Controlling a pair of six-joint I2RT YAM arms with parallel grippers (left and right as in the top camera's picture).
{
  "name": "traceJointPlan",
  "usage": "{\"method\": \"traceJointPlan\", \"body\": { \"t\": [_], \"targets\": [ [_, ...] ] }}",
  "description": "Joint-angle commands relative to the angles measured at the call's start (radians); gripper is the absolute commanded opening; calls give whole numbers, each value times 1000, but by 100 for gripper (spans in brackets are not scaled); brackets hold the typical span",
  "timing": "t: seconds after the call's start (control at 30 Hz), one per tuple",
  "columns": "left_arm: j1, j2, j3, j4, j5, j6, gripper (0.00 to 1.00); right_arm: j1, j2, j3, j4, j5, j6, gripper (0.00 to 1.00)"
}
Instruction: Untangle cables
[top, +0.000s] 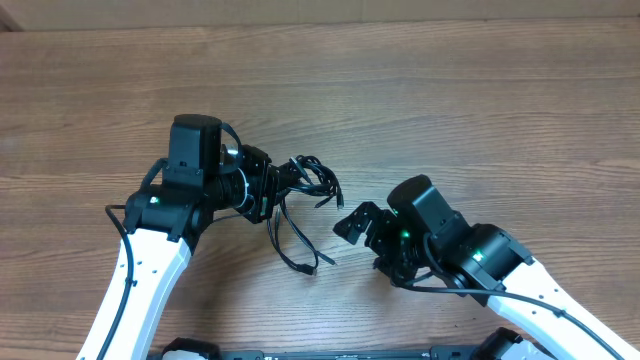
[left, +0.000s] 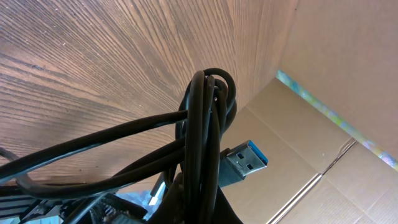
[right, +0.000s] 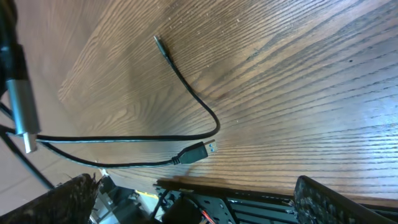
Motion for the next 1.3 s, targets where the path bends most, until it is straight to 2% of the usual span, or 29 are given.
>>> {"method": "traceJointPlan", "body": {
  "t": [0.0, 0.3, 0.63, 1.0, 1.27],
  "targets": [
    [-5, -23, 35, 8, -5, -14, 4, 6, -4, -4, 18, -9, 5, 100],
    [-6, -23, 35, 0, -21, -13, 4, 6, -4, -4, 11, -8, 4, 100],
    [-6, -23, 35, -110, -23, -18, 4, 6, -4, -4, 5, -34, -32, 100],
    [-7, -23, 35, -138, 23, -141, 4, 6, -4, -4, -18, -71, -56, 100],
    [-6, -23, 35, -134, -13, -164, 4, 6, -4, -4, 11, -86, -55, 100]
  ]
}}
